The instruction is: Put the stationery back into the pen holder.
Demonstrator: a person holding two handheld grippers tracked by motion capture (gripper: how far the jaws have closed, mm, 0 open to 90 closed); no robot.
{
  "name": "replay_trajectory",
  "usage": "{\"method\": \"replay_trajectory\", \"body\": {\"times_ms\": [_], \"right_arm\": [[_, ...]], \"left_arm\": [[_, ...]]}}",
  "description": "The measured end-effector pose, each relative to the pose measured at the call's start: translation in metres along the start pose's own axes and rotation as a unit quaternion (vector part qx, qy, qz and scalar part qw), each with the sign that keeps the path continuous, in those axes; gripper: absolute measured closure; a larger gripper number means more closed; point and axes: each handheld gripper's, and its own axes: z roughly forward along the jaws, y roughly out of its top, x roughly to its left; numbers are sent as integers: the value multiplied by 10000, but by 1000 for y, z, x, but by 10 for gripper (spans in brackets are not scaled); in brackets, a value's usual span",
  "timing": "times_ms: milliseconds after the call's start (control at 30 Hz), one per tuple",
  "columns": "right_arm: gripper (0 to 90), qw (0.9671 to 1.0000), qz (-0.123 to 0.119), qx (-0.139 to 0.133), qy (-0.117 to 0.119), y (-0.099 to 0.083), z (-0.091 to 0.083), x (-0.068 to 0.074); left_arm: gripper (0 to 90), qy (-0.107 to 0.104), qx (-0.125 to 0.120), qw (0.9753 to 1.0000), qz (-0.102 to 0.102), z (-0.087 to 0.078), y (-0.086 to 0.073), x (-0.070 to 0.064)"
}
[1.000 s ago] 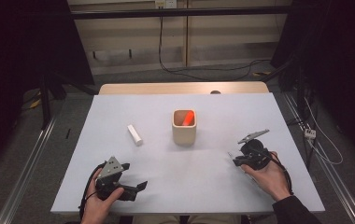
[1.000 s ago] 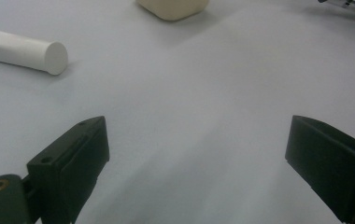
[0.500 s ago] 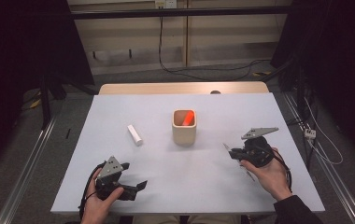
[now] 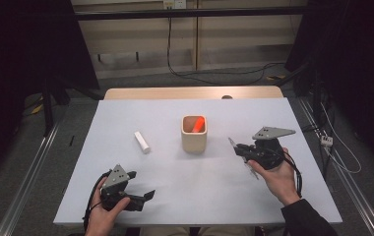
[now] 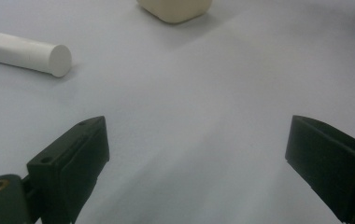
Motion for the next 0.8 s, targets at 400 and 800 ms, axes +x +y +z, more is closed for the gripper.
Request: {"method": "replay_trajectory", "body": {"times_ms": [400, 800], "right_arm": [[812, 9985, -87, -528, 62, 28, 7, 9], [812, 9936, -159, -1091, 236, 57, 15, 17]], "left_arm": [[63, 0, -25, 10000, 12, 0, 0, 2], [62, 6, -15, 10000, 15, 0, 1, 1]]}}
